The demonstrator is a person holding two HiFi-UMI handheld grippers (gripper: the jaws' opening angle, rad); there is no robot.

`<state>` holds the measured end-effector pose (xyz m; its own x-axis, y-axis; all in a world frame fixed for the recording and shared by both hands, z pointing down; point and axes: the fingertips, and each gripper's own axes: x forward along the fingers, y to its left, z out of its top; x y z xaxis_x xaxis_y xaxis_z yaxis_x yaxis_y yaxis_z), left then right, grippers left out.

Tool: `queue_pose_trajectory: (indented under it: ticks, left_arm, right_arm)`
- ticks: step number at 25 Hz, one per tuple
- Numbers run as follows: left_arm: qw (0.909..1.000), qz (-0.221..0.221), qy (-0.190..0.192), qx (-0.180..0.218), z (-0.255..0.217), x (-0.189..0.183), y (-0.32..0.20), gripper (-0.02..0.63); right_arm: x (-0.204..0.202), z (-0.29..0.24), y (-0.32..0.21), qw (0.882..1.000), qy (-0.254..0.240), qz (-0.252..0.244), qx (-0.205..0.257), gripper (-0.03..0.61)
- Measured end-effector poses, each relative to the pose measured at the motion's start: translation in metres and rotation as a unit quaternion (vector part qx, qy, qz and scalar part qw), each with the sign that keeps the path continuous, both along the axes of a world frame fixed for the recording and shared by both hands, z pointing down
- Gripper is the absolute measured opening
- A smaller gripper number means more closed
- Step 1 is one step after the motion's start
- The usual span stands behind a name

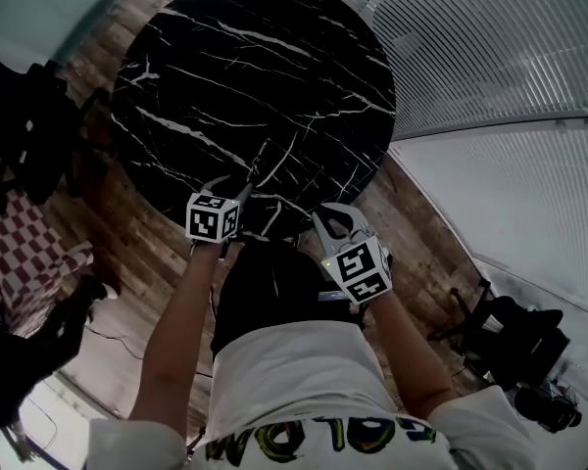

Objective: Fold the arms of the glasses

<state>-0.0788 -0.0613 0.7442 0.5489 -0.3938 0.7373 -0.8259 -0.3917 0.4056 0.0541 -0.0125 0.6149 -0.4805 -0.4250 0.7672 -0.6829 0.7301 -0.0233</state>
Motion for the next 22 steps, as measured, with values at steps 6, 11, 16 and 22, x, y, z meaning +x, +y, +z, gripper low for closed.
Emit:
queue_pose_trajectory:
  ticks: [6, 11, 16, 22]
  left_arm:
    - [0.9994, -0.019, 0.003, 0.030, -0.042, -0.006, 0.008, 0.164]
    - [0.9948, -0.032, 0.026, 0.094, -0.122, 0.001, 0.016, 0.164]
    - [0.9829, -0.033, 0.064, 0.169, -0.219, 0.013, 0.015, 0.158]
    - [0.9638, -0.017, 0.101, 0.246, -0.320, 0.030, 0.008, 0.117]
  right_arm:
    - [0.000, -0.027, -0.012, 0.999, -0.034, 0.018, 0.017, 0.023]
    - [-0.005, -0.078, -0.023, 0.995, -0.084, 0.031, 0.045, 0.023]
    - [-0.015, -0.140, -0.029, 0.985, -0.149, 0.043, 0.077, 0.022]
    - [-0.027, -0.214, -0.039, 0.967, -0.219, 0.052, 0.118, 0.017]
